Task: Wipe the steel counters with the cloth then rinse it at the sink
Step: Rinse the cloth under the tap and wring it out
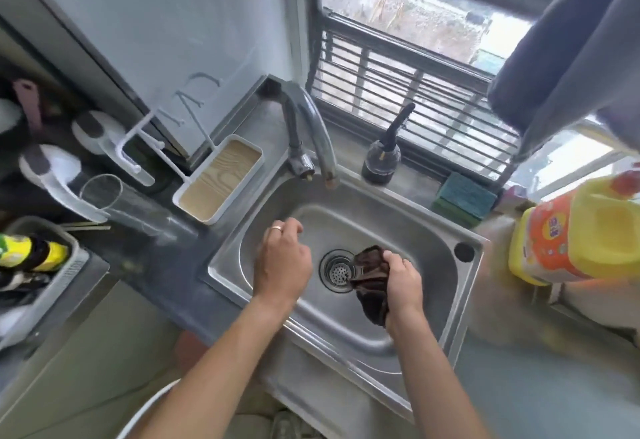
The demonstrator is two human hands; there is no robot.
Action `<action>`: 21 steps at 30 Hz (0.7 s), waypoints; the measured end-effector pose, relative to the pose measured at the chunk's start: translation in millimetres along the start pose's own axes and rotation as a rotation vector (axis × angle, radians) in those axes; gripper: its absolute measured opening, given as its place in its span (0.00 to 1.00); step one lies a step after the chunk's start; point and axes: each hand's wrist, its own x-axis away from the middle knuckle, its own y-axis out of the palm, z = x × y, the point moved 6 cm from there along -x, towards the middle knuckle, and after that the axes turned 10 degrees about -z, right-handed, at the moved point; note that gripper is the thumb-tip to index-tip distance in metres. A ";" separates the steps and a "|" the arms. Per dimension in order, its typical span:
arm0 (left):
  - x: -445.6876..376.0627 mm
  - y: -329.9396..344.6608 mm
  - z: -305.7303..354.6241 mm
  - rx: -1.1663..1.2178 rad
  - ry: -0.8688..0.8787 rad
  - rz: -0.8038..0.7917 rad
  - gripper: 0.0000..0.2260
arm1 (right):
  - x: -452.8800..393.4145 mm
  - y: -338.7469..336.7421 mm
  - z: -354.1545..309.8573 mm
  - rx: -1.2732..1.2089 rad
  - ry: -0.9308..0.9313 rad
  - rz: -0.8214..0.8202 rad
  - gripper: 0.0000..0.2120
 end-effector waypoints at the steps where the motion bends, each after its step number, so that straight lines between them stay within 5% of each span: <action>1: -13.2 1.2 4.9 0.004 -0.011 0.000 0.13 | -7.2 4.1 -4.4 -0.020 0.000 -0.003 0.08; 5: -64.8 3.1 14.8 0.114 -0.116 0.025 0.07 | -34.0 25.6 -15.7 -0.018 0.003 -0.047 0.11; 15: -141.9 44.3 -13.5 0.553 -0.371 -0.043 0.20 | -66.5 66.0 -16.7 0.035 0.019 -0.145 0.08; 21: -149.7 45.6 -12.5 0.663 -0.417 -0.105 0.16 | -68.2 71.9 -4.4 0.092 0.070 -0.139 0.10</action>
